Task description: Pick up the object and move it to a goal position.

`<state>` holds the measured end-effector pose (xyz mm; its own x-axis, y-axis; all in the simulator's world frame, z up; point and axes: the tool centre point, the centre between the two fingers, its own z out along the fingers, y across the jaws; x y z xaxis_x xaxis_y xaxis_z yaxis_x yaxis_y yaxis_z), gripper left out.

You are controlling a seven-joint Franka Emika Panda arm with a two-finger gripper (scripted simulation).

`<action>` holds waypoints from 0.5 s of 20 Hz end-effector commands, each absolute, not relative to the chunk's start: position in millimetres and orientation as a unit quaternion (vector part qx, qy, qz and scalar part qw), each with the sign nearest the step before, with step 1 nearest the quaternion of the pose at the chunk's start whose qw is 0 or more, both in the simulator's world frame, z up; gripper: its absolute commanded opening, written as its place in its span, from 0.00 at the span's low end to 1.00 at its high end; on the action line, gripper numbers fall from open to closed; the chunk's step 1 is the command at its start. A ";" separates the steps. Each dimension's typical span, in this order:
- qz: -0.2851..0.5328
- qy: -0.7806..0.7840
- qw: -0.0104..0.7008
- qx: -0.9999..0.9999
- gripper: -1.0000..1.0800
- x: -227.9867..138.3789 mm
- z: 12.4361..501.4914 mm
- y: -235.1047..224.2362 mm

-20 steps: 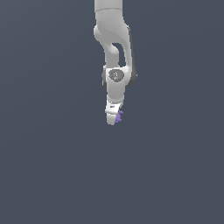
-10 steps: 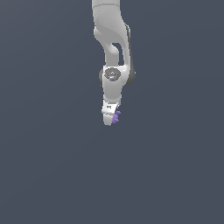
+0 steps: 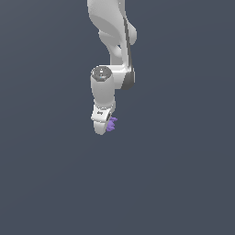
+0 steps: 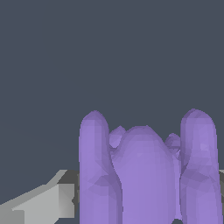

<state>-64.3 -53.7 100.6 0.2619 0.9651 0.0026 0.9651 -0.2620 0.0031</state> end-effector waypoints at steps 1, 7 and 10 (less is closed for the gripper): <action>0.002 0.608 0.000 0.794 0.00 -52.6 112.8 -69.2; 0.001 0.607 0.000 0.794 0.00 -32.3 131.7 -94.4; 0.000 0.607 0.000 0.794 0.00 -26.3 137.0 -101.4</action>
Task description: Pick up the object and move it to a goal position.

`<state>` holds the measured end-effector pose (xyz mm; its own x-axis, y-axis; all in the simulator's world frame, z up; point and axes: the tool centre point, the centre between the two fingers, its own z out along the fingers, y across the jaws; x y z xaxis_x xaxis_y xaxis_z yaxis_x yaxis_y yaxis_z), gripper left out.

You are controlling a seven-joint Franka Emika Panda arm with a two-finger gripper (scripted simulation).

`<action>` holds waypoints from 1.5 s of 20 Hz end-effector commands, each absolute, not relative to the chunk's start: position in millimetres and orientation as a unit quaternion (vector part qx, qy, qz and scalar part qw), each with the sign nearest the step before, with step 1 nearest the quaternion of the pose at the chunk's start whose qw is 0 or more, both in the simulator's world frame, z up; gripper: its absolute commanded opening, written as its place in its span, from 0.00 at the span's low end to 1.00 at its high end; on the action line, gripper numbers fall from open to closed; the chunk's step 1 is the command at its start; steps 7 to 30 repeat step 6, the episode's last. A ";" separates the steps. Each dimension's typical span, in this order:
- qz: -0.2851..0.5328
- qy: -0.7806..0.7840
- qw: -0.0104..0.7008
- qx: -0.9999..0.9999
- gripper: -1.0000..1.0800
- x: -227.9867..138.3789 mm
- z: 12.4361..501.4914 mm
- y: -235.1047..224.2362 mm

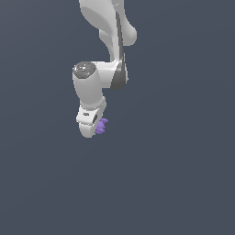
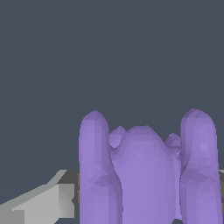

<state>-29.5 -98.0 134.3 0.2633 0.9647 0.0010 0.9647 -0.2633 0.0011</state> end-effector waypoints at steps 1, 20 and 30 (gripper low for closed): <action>0.000 0.607 0.000 0.794 0.00 -24.9 138.2 -103.0; 0.000 0.607 0.000 0.795 0.00 -21.8 140.0 -105.7; 0.000 0.607 0.000 0.795 0.00 -21.8 140.0 -105.7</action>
